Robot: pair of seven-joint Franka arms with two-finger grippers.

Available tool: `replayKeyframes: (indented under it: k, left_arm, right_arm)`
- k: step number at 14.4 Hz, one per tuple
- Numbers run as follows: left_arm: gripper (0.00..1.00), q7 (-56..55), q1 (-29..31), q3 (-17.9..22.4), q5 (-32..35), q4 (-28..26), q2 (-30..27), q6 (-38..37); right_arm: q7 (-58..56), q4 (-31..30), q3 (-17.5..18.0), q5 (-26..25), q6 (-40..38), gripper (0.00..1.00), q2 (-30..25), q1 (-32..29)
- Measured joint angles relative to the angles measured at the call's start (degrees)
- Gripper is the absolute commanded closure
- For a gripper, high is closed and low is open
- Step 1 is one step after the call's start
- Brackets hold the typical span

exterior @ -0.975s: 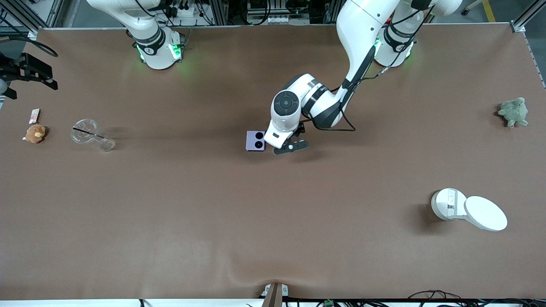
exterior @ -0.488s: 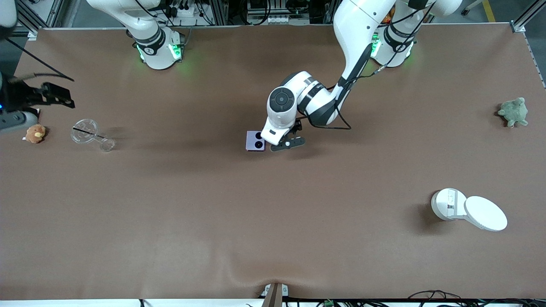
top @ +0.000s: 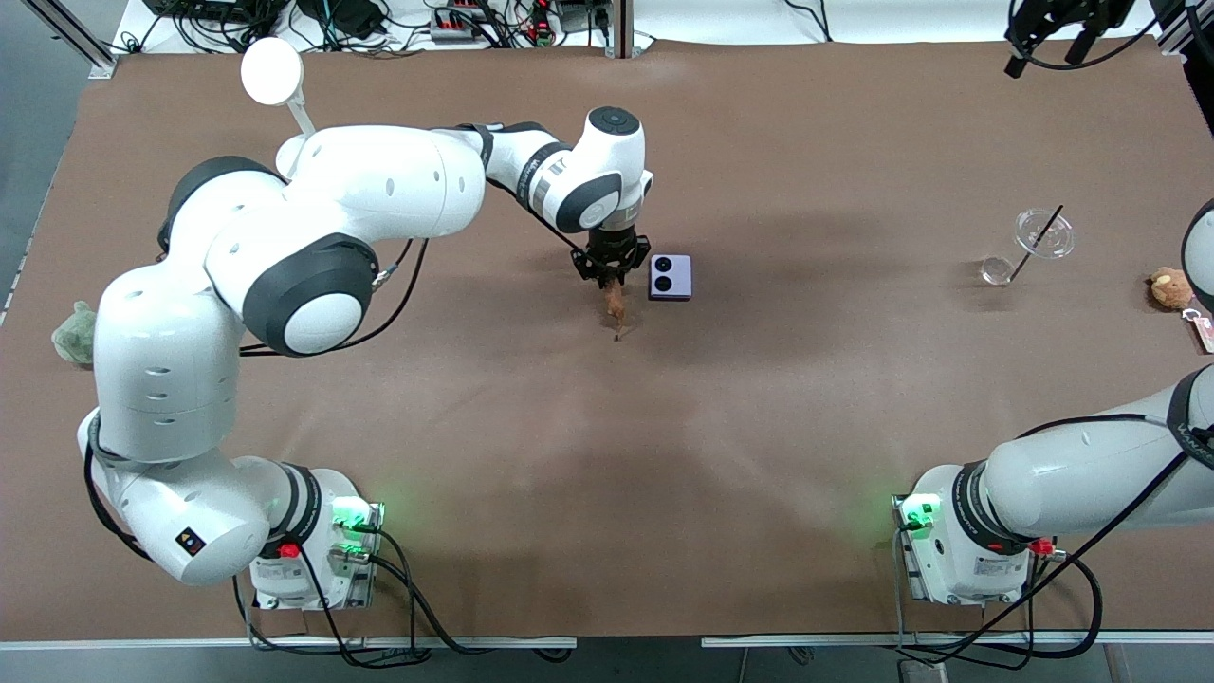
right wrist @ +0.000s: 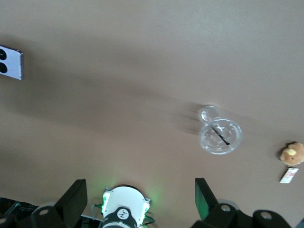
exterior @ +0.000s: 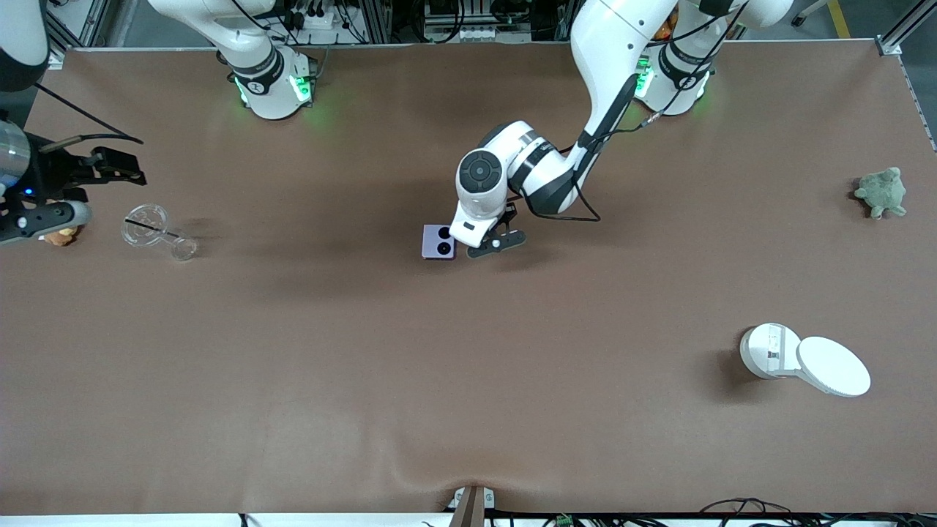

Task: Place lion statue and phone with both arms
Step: 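Grasp the lion statue with the left gripper and lift it, then carry the lion toward the white lamp while the right gripper reaches the phone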

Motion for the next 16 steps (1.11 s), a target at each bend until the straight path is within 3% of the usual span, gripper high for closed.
replayKeyframes:
  k: [4, 7, 12, 16]
  left_arm:
    - [0.89, -0.07, 1.86, 0.94, 0.06, 2.26, -2.25, -1.09]
    - [0.92, 1.26, 7.19, 1.35, 0.75, 6.4, -5.42, -6.33]
    - [0.93, 8.4, 20.35, 1.51, 3.76, 14.41, -6.76, -12.32]
    - [0.93, 13.35, 23.22, 1.45, 7.59, 14.42, -6.32, -14.68]
  right_arm:
    - [10.51, -0.09, 0.24, 3.68, 1.33, 0.0, 2.05, 3.7]
    - [16.59, -0.44, 0.32, 5.15, 4.41, 0.0, 4.37, 6.81]
    - [27.63, -7.44, 0.59, 9.71, 15.62, 0.0, 5.9, 14.55]
    - [34.08, -13.15, 0.7, 10.31, 25.79, 0.0, 6.64, 21.95]
